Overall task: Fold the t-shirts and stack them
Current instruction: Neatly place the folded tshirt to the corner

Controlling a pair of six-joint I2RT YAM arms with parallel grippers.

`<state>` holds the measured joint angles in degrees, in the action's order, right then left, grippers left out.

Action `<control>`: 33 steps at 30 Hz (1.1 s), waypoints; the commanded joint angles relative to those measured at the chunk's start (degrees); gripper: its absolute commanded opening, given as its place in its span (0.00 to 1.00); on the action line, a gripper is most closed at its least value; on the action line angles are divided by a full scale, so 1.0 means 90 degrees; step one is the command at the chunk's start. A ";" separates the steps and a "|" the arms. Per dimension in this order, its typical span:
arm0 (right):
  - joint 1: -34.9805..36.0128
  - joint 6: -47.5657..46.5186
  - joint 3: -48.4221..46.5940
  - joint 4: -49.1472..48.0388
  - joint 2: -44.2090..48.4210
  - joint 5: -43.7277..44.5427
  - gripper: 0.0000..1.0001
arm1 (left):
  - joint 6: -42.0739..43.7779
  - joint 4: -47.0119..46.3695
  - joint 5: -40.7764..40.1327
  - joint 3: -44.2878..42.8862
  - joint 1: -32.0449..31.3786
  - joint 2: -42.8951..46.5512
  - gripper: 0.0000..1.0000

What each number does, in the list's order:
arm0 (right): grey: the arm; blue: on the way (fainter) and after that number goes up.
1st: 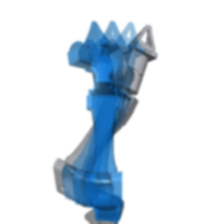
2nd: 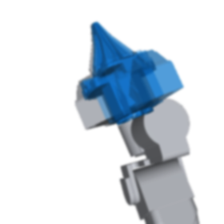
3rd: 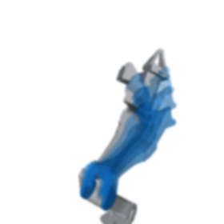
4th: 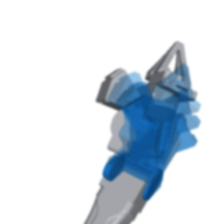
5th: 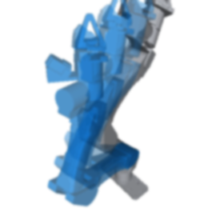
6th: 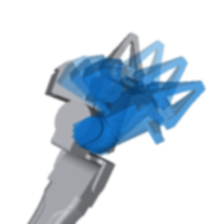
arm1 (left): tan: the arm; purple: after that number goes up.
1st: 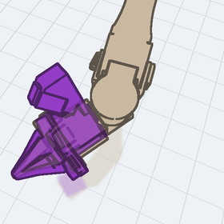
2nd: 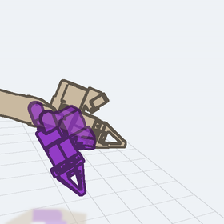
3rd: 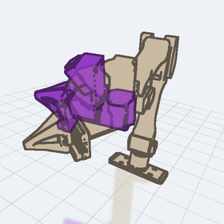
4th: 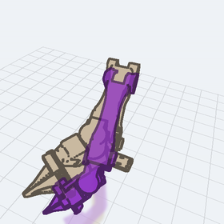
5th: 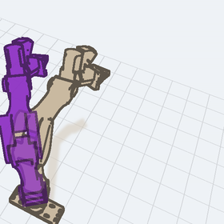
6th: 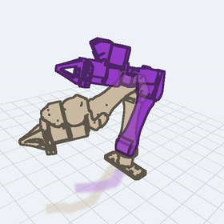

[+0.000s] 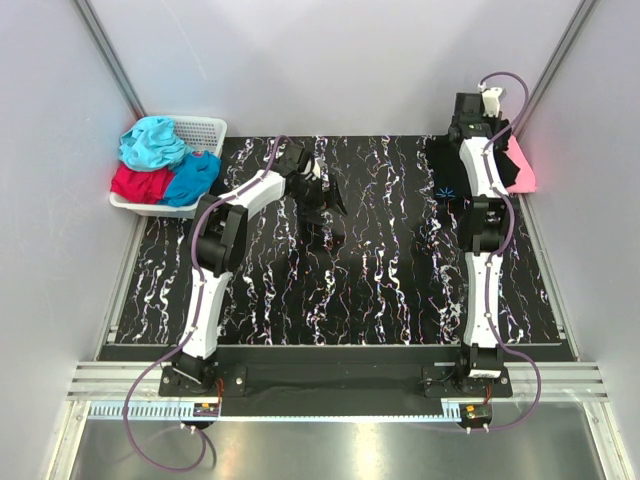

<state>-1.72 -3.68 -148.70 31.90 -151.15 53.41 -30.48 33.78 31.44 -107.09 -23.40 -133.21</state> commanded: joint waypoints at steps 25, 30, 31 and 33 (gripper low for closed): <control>-0.0659 0.0263 0.0703 -0.0303 0.0515 0.0238 0.82 | 0.0066 0.0104 -0.0124 -0.0103 -0.0066 0.0113 0.99; -0.0659 0.0272 0.0527 -0.0273 0.0603 0.0052 0.84 | 0.0086 0.0124 -0.0309 -0.0074 -0.0066 0.0191 0.99; -0.0649 0.0272 0.0507 -0.0273 0.0623 0.0033 0.84 | 0.0095 0.0124 -0.0329 -0.0064 -0.0066 0.0211 0.99; -0.0591 0.0263 0.0468 -0.0263 0.0730 -0.0045 0.84 | 0.0105 0.0133 -0.0456 -0.0055 -0.0066 0.0269 0.99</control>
<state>-7.81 -2.52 -141.29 29.85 -148.05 54.26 -30.46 33.91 30.79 -107.09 -23.68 -133.21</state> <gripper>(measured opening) 0.842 0.984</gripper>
